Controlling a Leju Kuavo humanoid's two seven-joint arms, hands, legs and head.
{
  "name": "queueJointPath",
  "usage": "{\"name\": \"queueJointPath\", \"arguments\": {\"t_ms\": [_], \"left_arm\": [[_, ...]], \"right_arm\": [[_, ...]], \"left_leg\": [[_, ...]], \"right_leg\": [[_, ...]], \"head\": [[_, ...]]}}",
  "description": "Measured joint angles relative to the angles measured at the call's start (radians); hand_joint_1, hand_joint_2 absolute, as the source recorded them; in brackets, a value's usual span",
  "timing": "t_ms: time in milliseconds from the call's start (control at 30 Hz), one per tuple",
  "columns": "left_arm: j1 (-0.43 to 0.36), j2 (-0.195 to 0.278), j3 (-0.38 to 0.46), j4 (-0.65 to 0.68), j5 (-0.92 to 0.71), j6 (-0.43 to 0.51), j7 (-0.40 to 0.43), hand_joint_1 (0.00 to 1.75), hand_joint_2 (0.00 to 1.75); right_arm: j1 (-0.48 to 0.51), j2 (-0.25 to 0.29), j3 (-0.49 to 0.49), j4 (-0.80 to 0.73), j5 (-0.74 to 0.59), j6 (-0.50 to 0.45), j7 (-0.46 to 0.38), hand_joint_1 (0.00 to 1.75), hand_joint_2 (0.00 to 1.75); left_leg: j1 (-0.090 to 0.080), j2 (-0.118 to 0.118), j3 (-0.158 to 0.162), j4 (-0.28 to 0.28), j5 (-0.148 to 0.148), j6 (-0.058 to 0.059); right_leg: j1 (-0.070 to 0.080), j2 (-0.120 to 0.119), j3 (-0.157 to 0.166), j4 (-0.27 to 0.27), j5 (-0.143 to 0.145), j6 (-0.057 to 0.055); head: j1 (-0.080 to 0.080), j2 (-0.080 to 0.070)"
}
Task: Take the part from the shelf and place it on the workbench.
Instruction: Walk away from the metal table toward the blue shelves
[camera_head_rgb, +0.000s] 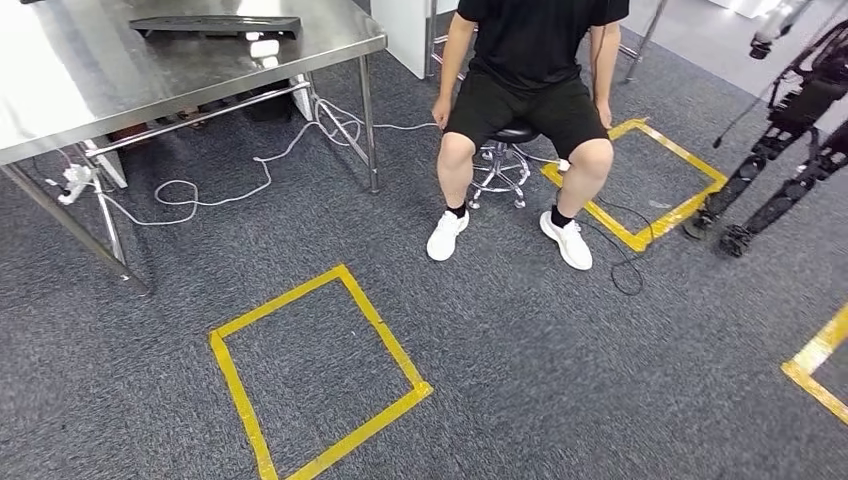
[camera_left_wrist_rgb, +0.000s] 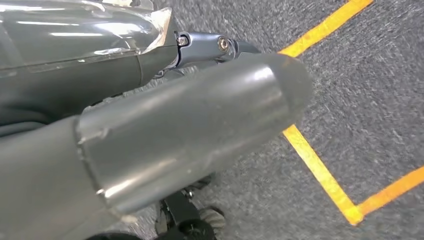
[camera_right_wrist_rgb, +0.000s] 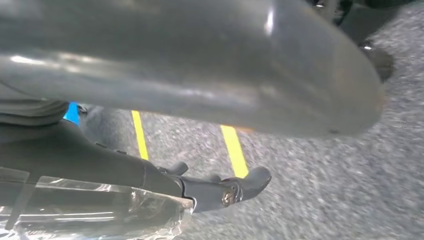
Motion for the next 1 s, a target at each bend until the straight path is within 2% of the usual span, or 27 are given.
{"name": "queueJointPath", "arguments": {"t_ms": [33, 67, 100, 133, 167, 267, 333, 400, 433, 467, 500, 533, 567, 600, 633, 667, 700, 733, 767, 833, 867, 900, 933, 967, 1000], "left_arm": [[0.002, 0.000, 0.000, 0.000, 0.004, 0.004, 0.006, 0.00, 0.00], [0.005, 0.001, 0.001, 0.000, 0.007, 0.010, 0.014, 0.00, 0.00], [0.008, 0.002, 0.002, 0.000, 0.009, 0.018, 0.023, 0.00, 0.00], [0.010, 0.002, 0.003, 0.000, 0.011, 0.024, 0.031, 0.00, 0.00], [0.011, 0.002, 0.004, 0.000, 0.015, 0.028, 0.037, 0.00, 0.00], [0.013, 0.002, 0.011, 0.000, 0.035, 0.027, 0.036, 0.00, 0.00], [0.016, 0.002, 0.021, 0.000, 0.044, 0.028, 0.030, 0.00, 0.00], [0.020, 0.003, 0.030, 0.000, 0.045, 0.033, 0.028, 0.00, 0.00], [0.021, 0.004, 0.031, 0.000, 0.043, 0.036, 0.030, 0.00, 0.00], [0.020, 0.004, 0.031, 0.000, 0.042, 0.039, 0.032, 0.00, 0.00], [0.020, 0.004, 0.033, 0.000, 0.043, 0.040, 0.034, 0.00, 0.00], [0.021, 0.004, 0.035, 0.000, 0.045, 0.041, 0.035, 0.00, 0.00], [0.023, 0.005, 0.039, 0.001, 0.046, 0.041, 0.036, 0.00, 0.00], [0.026, 0.007, 0.044, 0.001, 0.047, 0.041, 0.037, 0.00, 0.00], [0.029, 0.008, 0.048, 0.001, 0.049, 0.041, 0.038, 0.00, 0.00], [0.033, 0.010, 0.052, 0.001, 0.050, 0.042, 0.039, 0.00, 0.00], [0.035, 0.012, 0.055, 0.001, 0.053, 0.043, 0.041, 0.00, 0.00], [0.036, 0.013, 0.058, 0.001, 0.056, 0.045, 0.043, 0.00, 0.00], [0.036, 0.017, 0.061, 0.001, 0.059, 0.047, 0.049, 0.00, 0.00], [0.036, 0.025, 0.067, 0.003, 0.062, 0.045, 0.072, 0.00, 0.00], [0.036, 0.030, 0.071, 0.004, 0.063, 0.042, 0.088, 0.00, 0.00], [0.035, 0.035, 0.074, 0.004, 0.064, 0.041, 0.102, 0.00, 0.00], [0.034, 0.040, 0.077, 0.005, 0.065, 0.043, 0.113, 0.00, 0.00], [0.032, 0.044, 0.079, 0.005, 0.065, 0.050, 0.119, 0.00, 0.00], [0.030, 0.047, 0.080, 0.005, 0.065, 0.061, 0.122, 0.00, 0.00]], "right_arm": [[-0.001, 0.000, 0.000, 0.000, 0.004, 0.000, 0.002, 0.00, 0.00], [-0.002, 0.000, 0.000, 0.000, 0.008, 0.000, 0.005, 0.00, 0.00], [-0.002, 0.000, 0.000, 0.000, 0.012, 0.000, 0.008, 0.00, 0.00], [-0.002, 0.001, 0.000, 0.000, 0.016, 0.001, 0.011, 0.00, 0.00], [-0.001, 0.001, 0.000, 0.000, 0.021, 0.001, 0.013, 0.00, 0.00], [0.000, 0.001, 0.001, 0.000, 0.030, 0.001, 0.017, 0.00, 0.00], [-0.003, 0.002, 0.002, 0.000, 0.034, 0.001, 0.022, 0.00, 0.00], [-0.006, 0.005, 0.005, 0.001, 0.038, 0.001, 0.029, 0.00, 0.00], [-0.005, 0.006, 0.005, 0.001, 0.038, 0.001, 0.033, 0.00, 0.00], [-0.004, 0.007, 0.006, 0.001, 0.037, 0.000, 0.035, 0.00, 0.00], [-0.002, 0.008, 0.006, 0.001, 0.037, -0.002, 0.037, 0.00, 0.00], [-0.002, 0.010, 0.006, 0.001, 0.036, -0.004, 0.039, 0.00, 0.00], [-0.002, 0.013, 0.006, 0.001, 0.036, -0.008, 0.041, 0.00, 0.00], [-0.003, 0.016, 0.006, 0.001, 0.036, -0.010, 0.042, 0.00, 0.00], [-0.004, 0.020, 0.006, 0.001, 0.036, -0.012, 0.043, 0.00, 0.00], [-0.003, 0.023, 0.006, 0.001, 0.036, -0.013, 0.043, 0.00, 0.00], [-0.002, 0.026, 0.006, 0.001, 0.036, -0.014, 0.044, 0.00, 0.00], [-0.001, 0.030, 0.006, 0.001, 0.036, -0.016, 0.045, 0.00, 0.00], [-0.001, 0.034, 0.006, 0.001, 0.036, -0.019, 0.046, 0.00, 0.00], [-0.004, 0.047, 0.005, 0.001, 0.035, -0.029, 0.050, 0.00, 0.00], [-0.007, 0.055, 0.005, 0.001, 0.035, -0.035, 0.053, 0.00, 0.00], [-0.009, 0.063, 0.005, 0.001, 0.035, -0.040, 0.057, 0.00, 0.00], [-0.010, 0.071, 0.005, 0.001, 0.036, -0.044, 0.062, 0.00, 0.00], [-0.009, 0.077, 0.005, 0.002, 0.039, -0.047, 0.069, 0.00, 0.00], [-0.007, 0.083, 0.006, 0.002, 0.043, -0.049, 0.075, 0.00, 0.00]], "left_leg": [[-0.001, 0.016, -0.002, -0.002, 0.003, 0.005], [-0.004, 0.033, -0.005, -0.002, 0.004, 0.007], [-0.006, 0.051, -0.006, -0.002, 0.005, 0.008], [-0.008, 0.068, -0.008, -0.001, 0.005, 0.008], [-0.009, 0.083, -0.008, -0.001, 0.005, 0.008], [-0.008, 0.112, -0.006, -0.001, 0.004, 0.006], [-0.013, 0.129, -0.001, 0.000, 0.001, -0.003], [-0.018, 0.153, 0.006, 0.000, -0.004, -0.017], [-0.017, 0.163, 0.010, 0.000, -0.005, -0.023], [-0.014, 0.161, 0.012, 0.002, -0.009, -0.030], [-0.011, 0.141, 0.009, 0.014, -0.022, -0.036], [-0.007, 0.110, -0.002, 0.042, -0.044, -0.041], [-0.004, 0.074, -0.024, 0.093, -0.079, -0.044], [-0.004, 0.045, -0.053, 0.161, -0.118, -0.045], [-0.004, 0.032, -0.083, 0.227, -0.148, -0.045], [-0.003, 0.026, -0.106, 0.276, -0.163, -0.046], [-0.002, 0.024, -0.112, 0.288, -0.155, -0.047], [0.001, 0.022, -0.100, 0.260, -0.127, -0.049], [0.006, 0.014, -0.073, 0.200, -0.088, -0.051], [0.016, -0.030, -0.021, 0.082, -0.036, -0.053], [0.017, -0.046, -0.008, 0.050, -0.028, -0.053], [0.015, -0.053, -0.007, 0.039, -0.029, -0.050], [0.010, -0.043, -0.008, 0.038, -0.027, -0.045], [0.009, -0.030, -0.008, 0.034, -0.022, -0.035], [0.008, -0.018, -0.008, 0.029, -0.016, -0.025]], "right_leg": [[-0.001, -0.034, -0.027, 0.056, -0.030, -0.004], [-0.001, -0.057, -0.059, 0.125, -0.063, -0.007], [-0.003, -0.069, -0.085, 0.188, -0.088, -0.006], [-0.005, -0.074, -0.098, 0.226, -0.100, -0.002], [-0.007, -0.079, -0.088, 0.223, -0.097, 0.006], [-0.012, -0.100, -0.002, 0.090, -0.050, 0.028], [-0.008, -0.143, 0.051, -0.005, -0.024, 0.024], [-0.001, -0.164, 0.077, -0.061, -0.008, 0.011], [0.000, -0.152, 0.074, -0.062, -0.005, 0.004], [-0.007, -0.140, 0.074, -0.063, -0.002, -0.003], [-0.012, -0.129, 0.075, -0.064, 0.001, -0.011], [-0.018, -0.118, 0.076, -0.066, 0.005, -0.020], [-0.021, -0.108, 0.076, -0.066, 0.009, -0.028], [-0.017, -0.095, 0.072, -0.066, 0.012, -0.034], [-0.014, -0.082, 0.069, -0.065, 0.014, -0.039], [-0.012, -0.067, 0.067, -0.064, 0.016, -0.040], [-0.012, -0.052, 0.066, -0.063, 0.016, -0.041], [-0.012, -0.037, 0.066, -0.061, 0.017, -0.041], [-0.013, -0.022, 0.065, -0.056, 0.017, -0.040], [-0.010, 0.006, 0.056, -0.042, 0.016, -0.034], [-0.008, 0.018, 0.048, -0.037, 0.016, -0.028], [-0.007, 0.029, 0.040, -0.034, 0.019, -0.020], [-0.007, 0.041, 0.031, -0.035, 0.023, -0.011], [-0.008, 0.041, 0.025, -0.035, 0.026, -0.004], [-0.007, 0.025, 0.016, -0.026, 0.023, 0.000]], "head": [[0.004, 0.000], [0.009, 0.000], [0.011, 0.000], [0.011, 0.000], [0.011, 0.000], [0.011, 0.000], [0.011, 0.000], [0.009, 0.000], [0.008, 0.000], [0.007, 0.000], [0.006, 0.000], [0.005, 0.000], [0.004, 0.000], [0.003, 0.000], [0.003, 0.000], [0.003, 0.000], [0.003, 0.000], [0.003, 0.000], [0.003, 0.000], [0.002, 0.000], [0.002, 0.000], [0.002, 0.000], [0.001, 0.000], [0.002, 0.000], [0.002, 0.000]]}}
